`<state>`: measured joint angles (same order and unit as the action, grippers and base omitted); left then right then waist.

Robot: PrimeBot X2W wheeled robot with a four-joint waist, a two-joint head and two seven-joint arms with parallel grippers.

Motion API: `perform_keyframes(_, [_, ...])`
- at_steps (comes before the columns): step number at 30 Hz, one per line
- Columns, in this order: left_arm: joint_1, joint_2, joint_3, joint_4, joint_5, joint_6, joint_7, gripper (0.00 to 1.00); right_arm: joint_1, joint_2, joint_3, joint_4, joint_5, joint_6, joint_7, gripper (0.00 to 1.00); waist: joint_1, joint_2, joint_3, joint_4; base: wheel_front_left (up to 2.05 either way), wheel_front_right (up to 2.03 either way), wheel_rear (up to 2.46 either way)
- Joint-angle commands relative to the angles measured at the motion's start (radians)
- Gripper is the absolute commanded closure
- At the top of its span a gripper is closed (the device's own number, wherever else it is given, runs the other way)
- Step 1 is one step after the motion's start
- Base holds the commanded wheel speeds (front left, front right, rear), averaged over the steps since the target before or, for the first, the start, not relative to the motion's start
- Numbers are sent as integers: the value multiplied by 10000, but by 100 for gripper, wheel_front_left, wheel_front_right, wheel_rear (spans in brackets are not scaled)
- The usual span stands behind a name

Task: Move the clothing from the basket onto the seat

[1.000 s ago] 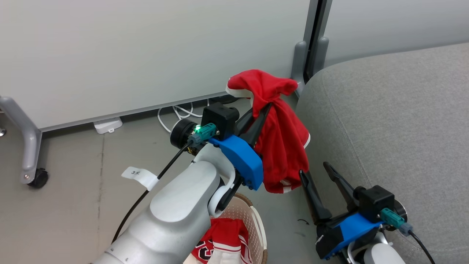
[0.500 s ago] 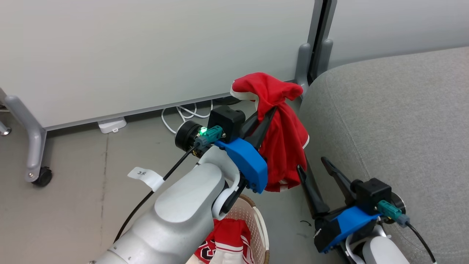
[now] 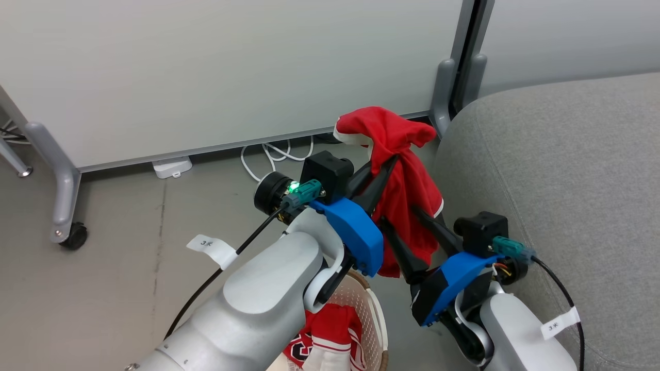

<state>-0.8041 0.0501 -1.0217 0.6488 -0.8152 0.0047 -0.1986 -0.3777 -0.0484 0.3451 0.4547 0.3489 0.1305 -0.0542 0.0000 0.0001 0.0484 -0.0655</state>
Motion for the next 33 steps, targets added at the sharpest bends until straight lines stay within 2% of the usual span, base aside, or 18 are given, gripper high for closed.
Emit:
perform_keyframes(1, [-180, 5, -77, -45, -70, 60, -32, 100, -340, -35, 161, 253, 170, 5, -44, 0, 0, -1, -4, 58, 0, 0, 0])
perform_keyframes(10, [-230, 3, -425, -228, -437, 65, 1, 100, -1463, -32, 824, 1869, 233, 5, -159, 0, 0, -1, -53, 207, 0, 0, 0])
perform_keyframes(20, [-196, 4, -774, -495, -837, 109, 31, 100, -2243, -34, 1686, 2956, 468, 5, -612, 0, 0, -1, -212, 222, 0, 0, 0])
perform_keyframes(23, [-183, 4, -844, -498, -929, 133, -9, 100, -2384, -34, 1803, 3207, 580, 5, -839, 79, 0, -1, -256, 213, 0, 0, 0])
perform_keyframes(24, [-182, 4, -861, -483, -970, 134, -22, 100, -2413, -34, 1825, 3256, 607, 5, -952, 100, 0, -1, -266, 209, 0, 0, 0])
perform_keyframes(33, [-173, 8, -844, -15, -1068, 218, -161, 100, -2572, -34, 2124, 3566, 986, 5, -1334, 100, 0, -1, -312, 93, 0, 0, 0])
